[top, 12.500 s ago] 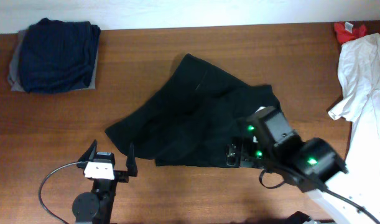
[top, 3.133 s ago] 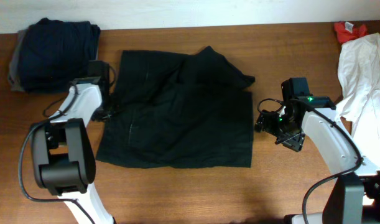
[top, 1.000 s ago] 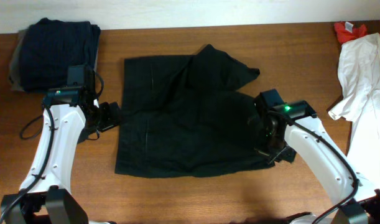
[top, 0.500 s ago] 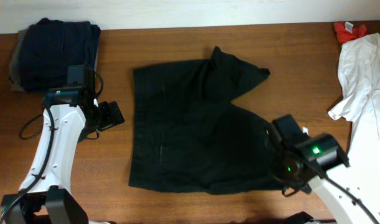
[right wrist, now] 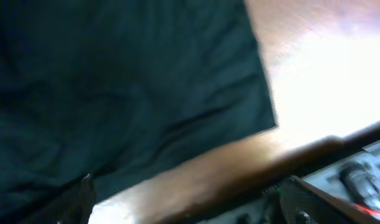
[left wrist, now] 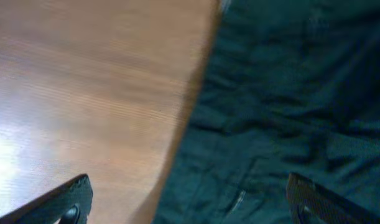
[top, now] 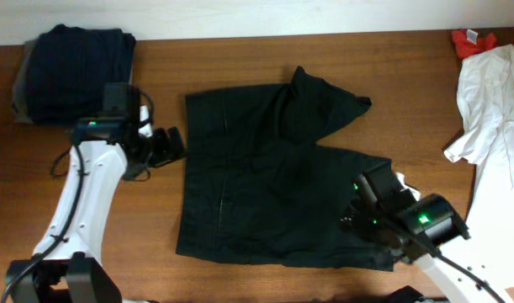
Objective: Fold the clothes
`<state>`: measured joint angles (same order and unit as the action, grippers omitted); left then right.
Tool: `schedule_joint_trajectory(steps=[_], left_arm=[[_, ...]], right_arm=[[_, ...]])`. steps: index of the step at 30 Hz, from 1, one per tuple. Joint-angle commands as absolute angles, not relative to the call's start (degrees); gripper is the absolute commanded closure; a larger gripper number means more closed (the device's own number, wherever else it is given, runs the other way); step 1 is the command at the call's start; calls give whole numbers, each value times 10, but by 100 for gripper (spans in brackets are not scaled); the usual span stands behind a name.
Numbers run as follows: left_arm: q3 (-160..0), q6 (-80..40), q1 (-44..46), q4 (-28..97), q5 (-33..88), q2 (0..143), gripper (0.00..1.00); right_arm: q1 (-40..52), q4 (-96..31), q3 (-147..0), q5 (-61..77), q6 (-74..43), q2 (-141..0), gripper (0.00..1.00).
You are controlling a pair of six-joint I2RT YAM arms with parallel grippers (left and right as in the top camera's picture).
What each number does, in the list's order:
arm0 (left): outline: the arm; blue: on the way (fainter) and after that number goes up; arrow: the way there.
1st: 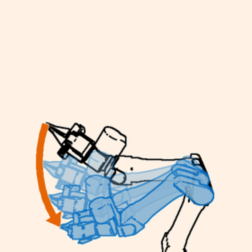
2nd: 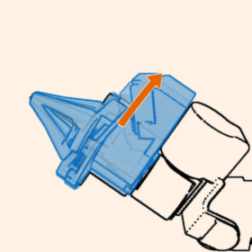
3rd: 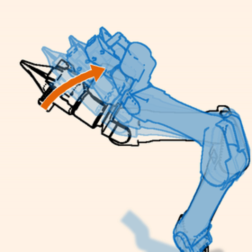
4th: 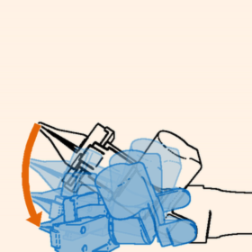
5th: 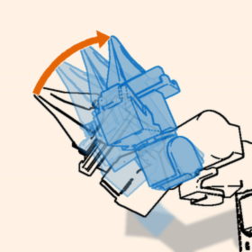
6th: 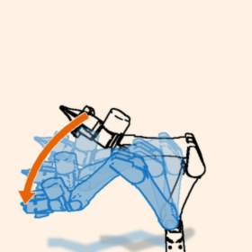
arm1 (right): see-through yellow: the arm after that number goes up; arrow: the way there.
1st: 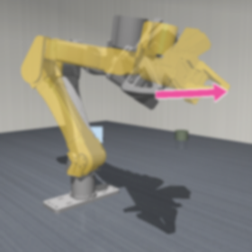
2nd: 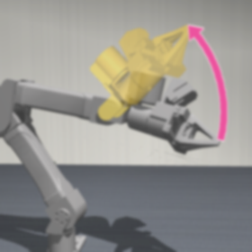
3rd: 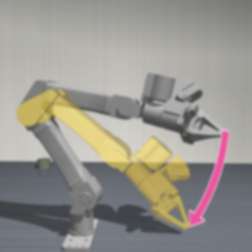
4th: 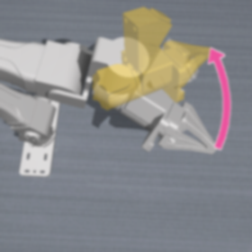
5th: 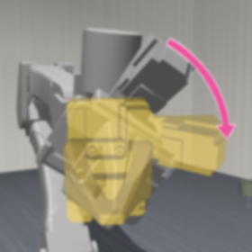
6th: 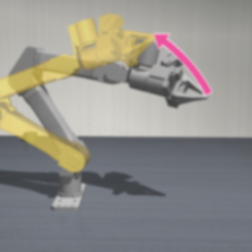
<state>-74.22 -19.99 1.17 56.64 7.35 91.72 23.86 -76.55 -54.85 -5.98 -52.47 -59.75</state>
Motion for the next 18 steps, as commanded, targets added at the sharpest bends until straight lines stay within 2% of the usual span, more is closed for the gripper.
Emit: schedule_joint_trajectory(steps=[1, 8, 11, 16, 18], left_arm=[[-720, -183, 57, 503, 90, 935, 3], [-714, -175, 65, 397, 86, 1028, 4], [-714, -142, 65, 351, 86, 1074, 5], [-714, -136, 65, 320, 49, 1135, 9], [-714, -136, 65, 320, 30, 1154, 17]], right_arm=[[244, -705, -548, -2, -416, -620, 2], [244, -613, -557, 23, -363, -634, 2], [244, -534, -558, 51, -252, -638, 2], [237, -365, -578, 39, -212, -721, 2], [223, -348, -611, 39, -211, -782, 2]])
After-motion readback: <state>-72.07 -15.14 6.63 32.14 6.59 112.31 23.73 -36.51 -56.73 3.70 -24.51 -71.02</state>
